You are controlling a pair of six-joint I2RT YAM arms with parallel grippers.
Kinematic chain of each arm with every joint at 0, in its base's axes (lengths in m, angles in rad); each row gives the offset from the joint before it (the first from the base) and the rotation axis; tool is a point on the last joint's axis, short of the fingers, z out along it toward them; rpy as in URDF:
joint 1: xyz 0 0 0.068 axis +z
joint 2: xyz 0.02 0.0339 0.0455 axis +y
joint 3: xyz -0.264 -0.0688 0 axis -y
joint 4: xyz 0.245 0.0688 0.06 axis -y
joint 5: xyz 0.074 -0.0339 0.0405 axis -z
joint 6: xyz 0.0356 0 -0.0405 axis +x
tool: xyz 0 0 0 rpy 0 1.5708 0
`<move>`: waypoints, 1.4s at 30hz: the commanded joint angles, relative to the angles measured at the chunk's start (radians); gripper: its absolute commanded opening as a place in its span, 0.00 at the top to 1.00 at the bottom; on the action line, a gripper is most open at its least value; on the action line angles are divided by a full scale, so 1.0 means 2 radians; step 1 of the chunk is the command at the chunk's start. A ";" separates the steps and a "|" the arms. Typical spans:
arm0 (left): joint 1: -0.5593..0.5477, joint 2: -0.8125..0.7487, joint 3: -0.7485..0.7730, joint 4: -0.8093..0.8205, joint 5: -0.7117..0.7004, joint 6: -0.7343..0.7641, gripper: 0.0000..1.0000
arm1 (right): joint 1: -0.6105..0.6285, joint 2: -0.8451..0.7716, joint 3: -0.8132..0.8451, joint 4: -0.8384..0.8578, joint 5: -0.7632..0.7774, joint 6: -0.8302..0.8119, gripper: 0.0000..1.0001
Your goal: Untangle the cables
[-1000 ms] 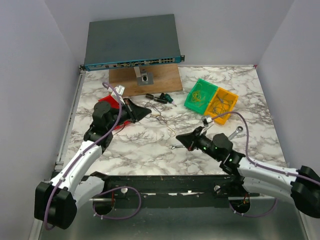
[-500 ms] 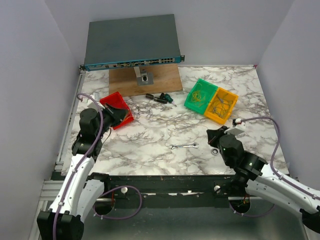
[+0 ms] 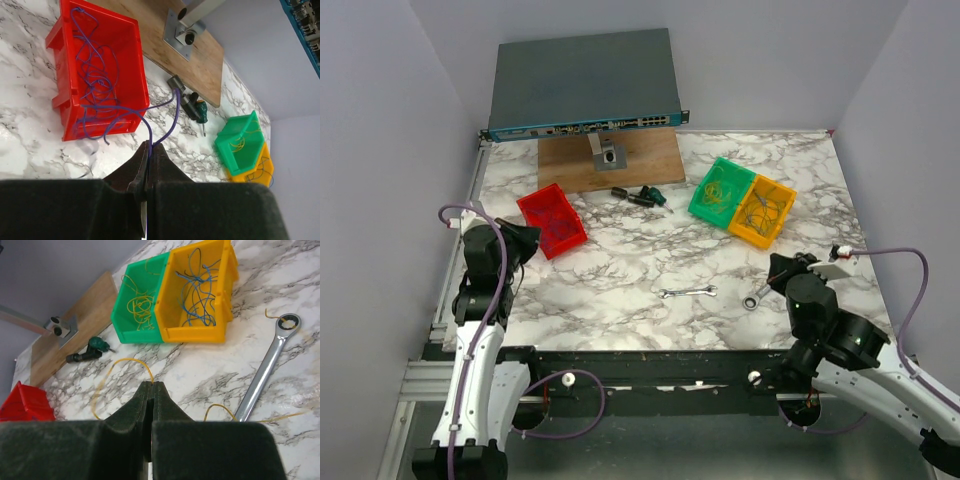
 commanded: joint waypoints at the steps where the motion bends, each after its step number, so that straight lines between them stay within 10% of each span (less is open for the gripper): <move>1: 0.009 0.009 0.015 -0.002 0.005 0.011 1.00 | 0.002 0.000 0.014 0.033 -0.027 -0.063 0.99; 42: 0.010 0.416 0.163 0.084 -0.032 0.051 1.00 | 0.002 0.139 0.007 0.183 -0.202 -0.130 0.99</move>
